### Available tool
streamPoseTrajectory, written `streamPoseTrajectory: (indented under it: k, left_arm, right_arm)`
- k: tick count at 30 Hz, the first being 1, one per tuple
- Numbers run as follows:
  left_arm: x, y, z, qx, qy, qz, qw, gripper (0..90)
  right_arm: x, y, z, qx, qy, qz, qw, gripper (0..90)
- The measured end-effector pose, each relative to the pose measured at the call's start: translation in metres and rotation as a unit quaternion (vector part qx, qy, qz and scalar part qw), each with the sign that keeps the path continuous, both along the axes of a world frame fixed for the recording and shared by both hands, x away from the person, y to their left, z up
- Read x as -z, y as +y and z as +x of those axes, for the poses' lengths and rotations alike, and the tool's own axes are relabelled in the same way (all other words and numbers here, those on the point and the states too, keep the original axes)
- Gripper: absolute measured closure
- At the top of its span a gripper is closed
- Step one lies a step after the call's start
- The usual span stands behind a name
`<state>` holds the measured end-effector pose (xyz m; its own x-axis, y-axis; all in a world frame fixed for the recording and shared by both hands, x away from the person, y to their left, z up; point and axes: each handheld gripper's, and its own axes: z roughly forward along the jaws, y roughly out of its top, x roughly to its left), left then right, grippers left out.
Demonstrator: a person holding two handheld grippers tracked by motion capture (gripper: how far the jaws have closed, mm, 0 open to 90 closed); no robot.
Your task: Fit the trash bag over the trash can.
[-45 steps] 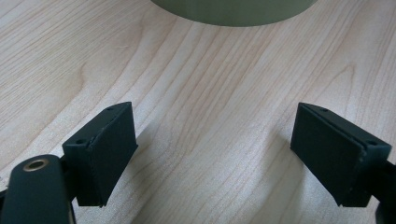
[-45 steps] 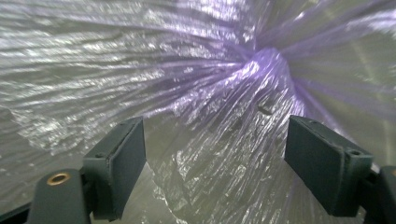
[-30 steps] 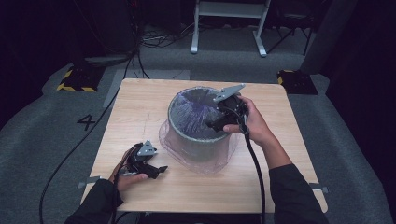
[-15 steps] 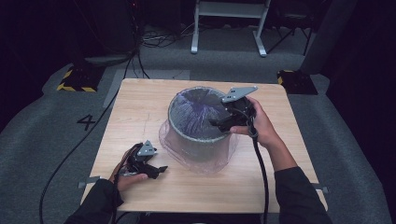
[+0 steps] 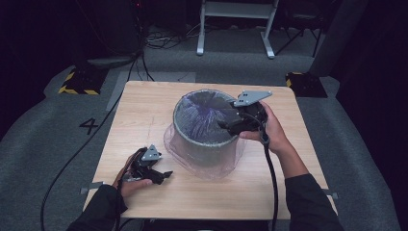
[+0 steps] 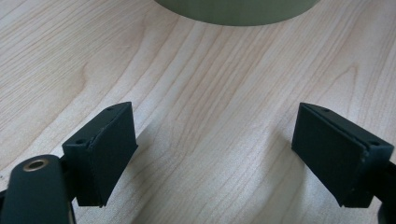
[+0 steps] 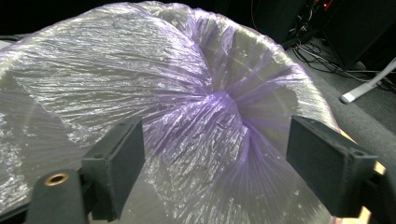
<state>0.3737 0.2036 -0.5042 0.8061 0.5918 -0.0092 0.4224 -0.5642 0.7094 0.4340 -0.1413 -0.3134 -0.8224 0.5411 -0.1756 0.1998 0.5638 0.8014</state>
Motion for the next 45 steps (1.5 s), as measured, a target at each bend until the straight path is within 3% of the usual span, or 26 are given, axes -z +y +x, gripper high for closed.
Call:
streamPoseTrajectory:
  k: [18, 45]
  left_arm:
    - [0.000, 0.000, 0.000, 0.000, 0.000, 0.000, 1.0000, 13.3]
    - [0.000, 0.000, 0.000, 0.000, 0.000, 0.000, 1.0000, 13.3]
  right_arm:
    - [-0.005, -0.021, -0.009, 0.020, -0.022, 0.027, 0.9992, 18.0]
    - [-0.007, -0.052, -0.025, 0.060, -0.042, 0.010, 0.9973, 18.6]
